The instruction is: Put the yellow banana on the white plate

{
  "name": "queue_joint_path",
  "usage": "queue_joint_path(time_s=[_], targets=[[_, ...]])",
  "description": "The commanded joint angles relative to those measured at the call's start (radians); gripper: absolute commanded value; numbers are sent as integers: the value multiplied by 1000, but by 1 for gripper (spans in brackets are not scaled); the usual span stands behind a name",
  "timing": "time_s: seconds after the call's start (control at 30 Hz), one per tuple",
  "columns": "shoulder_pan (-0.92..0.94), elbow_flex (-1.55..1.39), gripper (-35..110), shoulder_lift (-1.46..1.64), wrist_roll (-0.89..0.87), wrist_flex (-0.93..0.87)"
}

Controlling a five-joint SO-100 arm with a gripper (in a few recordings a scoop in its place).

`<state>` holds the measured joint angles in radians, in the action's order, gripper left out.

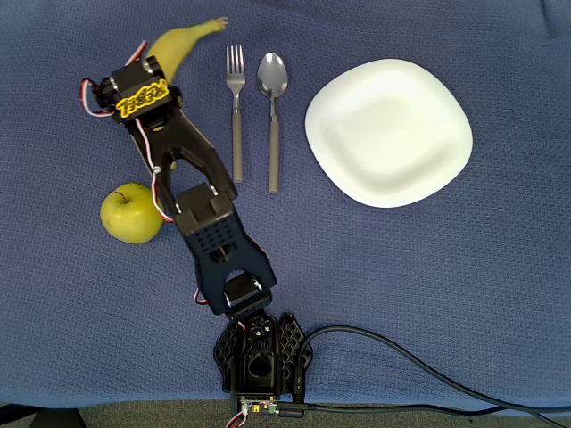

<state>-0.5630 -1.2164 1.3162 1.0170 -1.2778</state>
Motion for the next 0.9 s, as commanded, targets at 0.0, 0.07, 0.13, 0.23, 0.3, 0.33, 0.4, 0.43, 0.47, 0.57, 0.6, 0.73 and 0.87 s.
queue_joint_path(time_s=[0.0, 0.07, 0.13, 0.23, 0.3, 0.33, 0.4, 0.43, 0.47, 0.57, 0.6, 0.73, 0.87], targets=[[66, -25, 0, 201, 20, 0], [100, -48, 0, 221, 20, 6], [132, -77, 0, 245, 21, 15], [175, -117, 0, 291, 15, 18], [206, -144, 0, 327, 5, 17], [224, -158, 0, 344, 2, 14], [261, -187, 0, 371, 2, 14], [279, -195, 0, 380, -3, 14], [298, -202, 0, 390, -5, 14], [353, -238, 0, 422, -12, 11], [371, -253, 0, 434, -17, 9], [453, -295, 0, 465, -38, 9], [535, -304, 0, 474, -57, 9]])
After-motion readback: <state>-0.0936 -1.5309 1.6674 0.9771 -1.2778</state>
